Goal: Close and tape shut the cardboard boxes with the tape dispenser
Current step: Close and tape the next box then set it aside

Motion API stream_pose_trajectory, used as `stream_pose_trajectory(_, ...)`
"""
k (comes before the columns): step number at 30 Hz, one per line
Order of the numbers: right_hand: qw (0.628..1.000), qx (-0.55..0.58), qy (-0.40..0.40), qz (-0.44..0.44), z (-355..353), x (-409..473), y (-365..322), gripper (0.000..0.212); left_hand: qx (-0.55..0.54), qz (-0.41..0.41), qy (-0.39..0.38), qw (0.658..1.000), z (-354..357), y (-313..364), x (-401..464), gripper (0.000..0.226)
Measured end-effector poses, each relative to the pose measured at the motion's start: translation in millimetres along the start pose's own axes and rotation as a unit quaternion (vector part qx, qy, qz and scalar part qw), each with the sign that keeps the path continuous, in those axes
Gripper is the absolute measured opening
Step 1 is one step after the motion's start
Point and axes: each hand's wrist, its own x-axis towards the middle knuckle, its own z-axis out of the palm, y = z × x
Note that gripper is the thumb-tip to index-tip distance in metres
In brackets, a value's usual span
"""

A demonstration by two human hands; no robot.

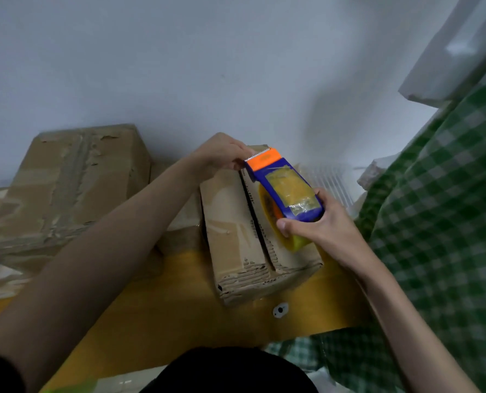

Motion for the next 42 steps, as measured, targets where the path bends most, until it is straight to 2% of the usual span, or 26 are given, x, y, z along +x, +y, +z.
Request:
stream_pose_trajectory(3, 1.0, -0.005, 0.021, 0.015, 5, -2, -2, 0.067, 0.016, -0.005, 0.014, 1.0, -28, 2, 27, 0.01)
stream_pose_trajectory(7, 0.996, 0.021, 0.055, 0.065, 4, -15, 6, 0.07, 0.037, 0.008, 0.091, 0.995, -71, -20, 78, 0.008)
stream_pose_trajectory(13, 0.991, 0.029, 0.089, 0.094, 33, 3, 3, 0.073, 0.062, 0.002, 0.05, 0.997, -65, -47, 134, 0.014)
stream_pose_trajectory(16, 0.99, 0.012, 0.096, 0.102, 44, 22, -2, 0.076, 0.066, -0.002, 0.052, 0.996, -62, -62, 159, 0.016)
stream_pose_trajectory(20, 0.988, -0.006, 0.102, 0.115, 55, 46, -5, 0.077, 0.065, 0.005, 0.063, 0.996, -58, -76, 183, 0.007)
stream_pose_trajectory(27, 0.982, -0.036, 0.098, 0.157, 64, 71, -5, 0.078, 0.092, -0.006, 0.038, 0.995, -57, -99, 216, 0.014)
stream_pose_trajectory(34, 0.979, -0.05, 0.083, 0.177, 66, 84, -3, 0.055, 0.147, -0.006, 0.022, 0.989, -55, -115, 230, 0.021)
stream_pose_trajectory(37, 0.979, -0.053, 0.075, 0.183, 68, 87, -3, 0.053, 0.157, -0.008, 0.021, 0.987, -55, -120, 235, 0.019)
stream_pose_trajectory(40, 0.978, -0.06, 0.067, 0.191, 69, 89, -2, 0.055, 0.174, -0.013, 0.019, 0.984, -54, -123, 238, 0.006)
stream_pose_trajectory(42, 0.977, -0.066, 0.065, 0.193, 70, 89, -2, 0.057, 0.194, -0.016, 0.016, 0.981, -54, -124, 240, 0.007)
